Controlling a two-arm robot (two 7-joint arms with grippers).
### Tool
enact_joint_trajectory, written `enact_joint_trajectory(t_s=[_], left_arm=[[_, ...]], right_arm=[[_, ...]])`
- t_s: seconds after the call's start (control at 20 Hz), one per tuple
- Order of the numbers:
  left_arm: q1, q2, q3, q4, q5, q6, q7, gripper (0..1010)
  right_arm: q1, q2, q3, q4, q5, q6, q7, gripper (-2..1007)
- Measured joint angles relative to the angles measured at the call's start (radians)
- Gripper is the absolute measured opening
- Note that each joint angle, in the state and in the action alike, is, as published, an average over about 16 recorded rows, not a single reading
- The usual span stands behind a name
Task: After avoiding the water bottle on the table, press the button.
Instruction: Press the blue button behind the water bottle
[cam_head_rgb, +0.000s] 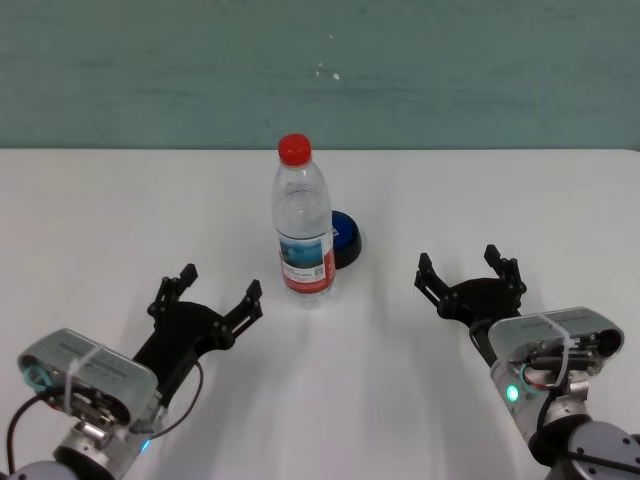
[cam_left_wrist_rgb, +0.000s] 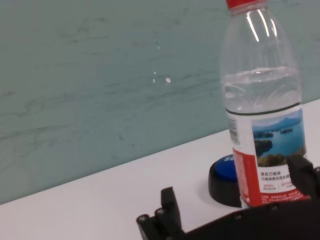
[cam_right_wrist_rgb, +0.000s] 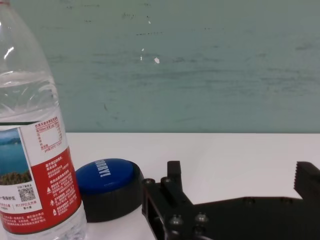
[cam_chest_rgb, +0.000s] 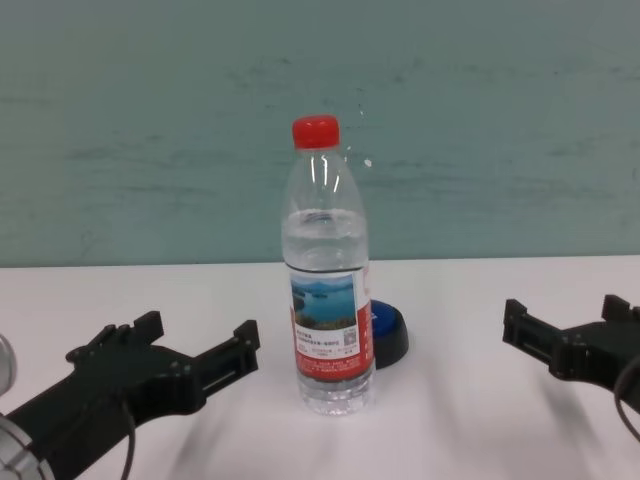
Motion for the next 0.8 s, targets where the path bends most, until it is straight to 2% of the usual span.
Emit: enact_joint_trajectory(t_s=[0.8], left_arm=[[-0.025, -0.006, 0.023, 0.026, 0.026, 0.006, 0.003, 1010]], right_arm=[[0.0, 0.0, 0.0, 0.0, 0.0, 0.0, 0.0, 1004]])
